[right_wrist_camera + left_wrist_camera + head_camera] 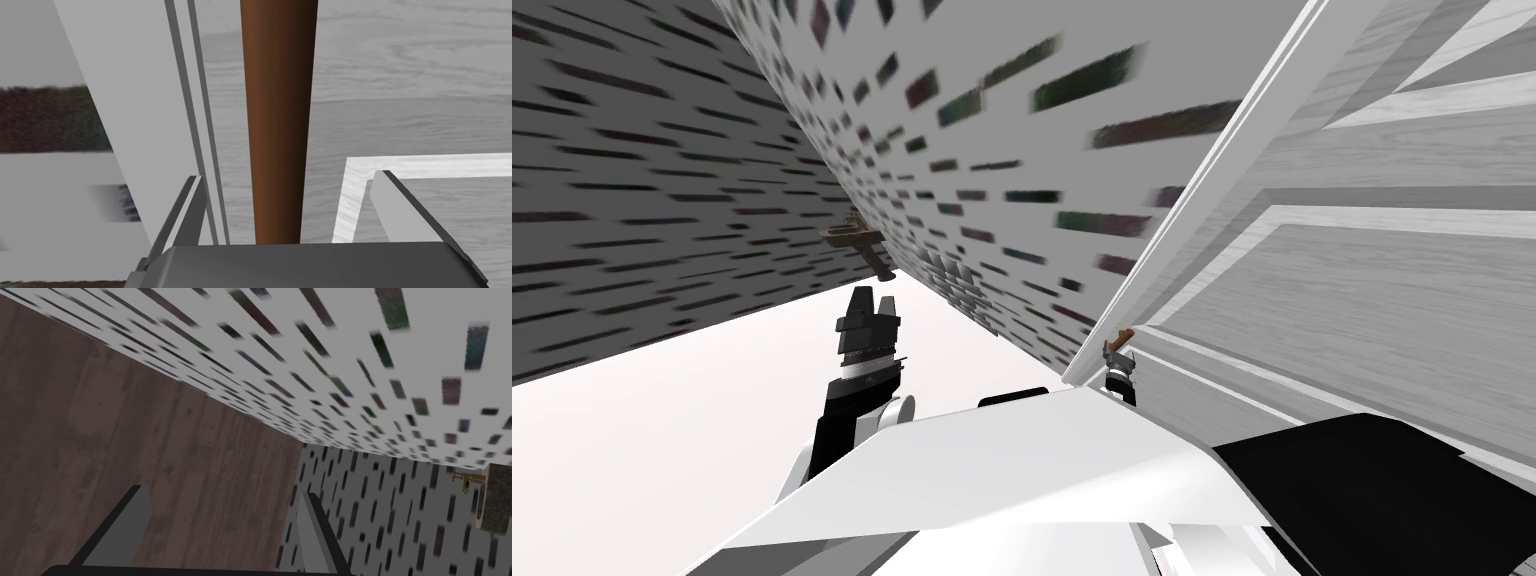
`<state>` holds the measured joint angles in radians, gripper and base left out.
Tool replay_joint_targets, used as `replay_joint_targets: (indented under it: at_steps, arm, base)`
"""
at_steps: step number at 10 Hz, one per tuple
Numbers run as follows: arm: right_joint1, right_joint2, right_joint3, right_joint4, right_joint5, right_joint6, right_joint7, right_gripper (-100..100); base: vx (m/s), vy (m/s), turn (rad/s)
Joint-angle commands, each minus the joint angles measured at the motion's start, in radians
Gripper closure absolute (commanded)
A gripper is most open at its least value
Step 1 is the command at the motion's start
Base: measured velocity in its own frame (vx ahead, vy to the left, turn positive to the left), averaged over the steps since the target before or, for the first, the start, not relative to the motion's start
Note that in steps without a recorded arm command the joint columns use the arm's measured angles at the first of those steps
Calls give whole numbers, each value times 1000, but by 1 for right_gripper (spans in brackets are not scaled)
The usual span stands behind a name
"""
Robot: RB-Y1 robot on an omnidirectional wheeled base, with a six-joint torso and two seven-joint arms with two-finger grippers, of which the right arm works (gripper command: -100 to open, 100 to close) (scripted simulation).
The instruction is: Pull the door open
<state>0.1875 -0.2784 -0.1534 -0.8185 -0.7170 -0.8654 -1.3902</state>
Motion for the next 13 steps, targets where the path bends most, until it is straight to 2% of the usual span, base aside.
replay_joint_targets:
  at_steps: [1,2,3,8,9,13]
  arm:
    - [-1,-3,-4,8,34,7,-31,-100]
    - [1,0,-1,4,22,3,-18,-100]
    - [1,0,-1,4,22,3,-18,100]
    - [1,0,-1,4,22,3,-18,100]
    - [5,-4,17,-5,32,6,-29,100]
    - [14,-15,56,-23,54,12,-52,100]
  base:
    - [158,-50,-146]
    - [47,-8,-45]
    - [-20,21,51]
    - [-7,0,0]
    - [-128,2,44]
    - [-193,37,58]
